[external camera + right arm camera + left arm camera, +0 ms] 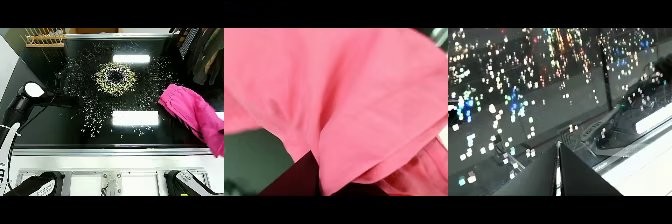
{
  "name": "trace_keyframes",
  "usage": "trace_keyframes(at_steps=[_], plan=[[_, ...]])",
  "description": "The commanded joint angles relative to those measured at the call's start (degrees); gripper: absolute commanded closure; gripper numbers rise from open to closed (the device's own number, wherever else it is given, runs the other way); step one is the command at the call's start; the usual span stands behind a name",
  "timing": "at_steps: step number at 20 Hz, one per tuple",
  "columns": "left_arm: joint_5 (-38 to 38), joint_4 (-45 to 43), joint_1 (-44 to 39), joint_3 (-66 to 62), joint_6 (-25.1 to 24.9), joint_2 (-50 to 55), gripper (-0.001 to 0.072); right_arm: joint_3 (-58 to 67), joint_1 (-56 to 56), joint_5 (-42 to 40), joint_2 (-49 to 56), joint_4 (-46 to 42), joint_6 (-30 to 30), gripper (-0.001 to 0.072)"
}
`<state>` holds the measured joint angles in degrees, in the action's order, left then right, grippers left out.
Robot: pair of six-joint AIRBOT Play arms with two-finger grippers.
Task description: Fold the clothes and pants, and hang the long-sleeved shirts on hangers.
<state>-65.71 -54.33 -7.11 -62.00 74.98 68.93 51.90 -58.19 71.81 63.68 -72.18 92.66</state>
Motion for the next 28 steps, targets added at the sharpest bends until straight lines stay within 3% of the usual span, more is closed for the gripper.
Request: trace_keyframes(at_steps=[1,7,11,13,14,15,16,20,24,26,28], plan=[[0.0,0.0,0.0,0.0,0.0,0.0,0.0692,-5.4,0.9,8.9,-2.7,-1.6,0.3,0.0710],[-0.2,-0.1,0.0,0.0,0.0,0.0,0.0692,-6.4,0.8,7.6,-11.4,-3.3,0.9,0.0710],[-0.2,-0.1,0.0,0.0,0.0,0.0,0.0692,-6.4,0.8,6.9,-16.1,-19.4,8.1,0.0709],[0.0,-0.1,0.0,0.0,0.0,0.0,0.0692,-6.5,0.8,6.9,-17.0,-20.1,7.2,0.0695],[-0.1,-0.1,0.0,0.0,0.0,0.0,0.0692,-6.5,0.8,6.9,-16.9,-19.9,7.2,0.0538],[-0.1,-0.1,0.0,0.0,0.0,0.0,0.0692,-6.4,0.8,6.6,-16.9,-19.7,7.2,0.0148],[0.0,-0.1,0.0,0.0,0.0,0.0,0.0692,-5.9,0.8,6.2,-16.9,-20.0,7.2,0.0001],[0.0,-0.2,0.0,0.0,0.0,0.0,0.0692,2.2,0.9,0.8,-18.6,-17.2,6.8,0.0007],[0.4,-0.1,0.0,0.0,0.0,0.0,0.0692,5.3,4.3,-4.5,-25.8,8.7,-4.6,0.0007],[0.4,-0.1,0.0,0.0,0.0,0.0,0.0692,4.3,9.7,-4.5,-28.7,15.1,-6.8,0.0007],[0.4,0.0,0.0,0.0,0.0,0.0,0.0692,3.0,16.8,-3.7,-30.2,16.0,-7.4,0.0007]])
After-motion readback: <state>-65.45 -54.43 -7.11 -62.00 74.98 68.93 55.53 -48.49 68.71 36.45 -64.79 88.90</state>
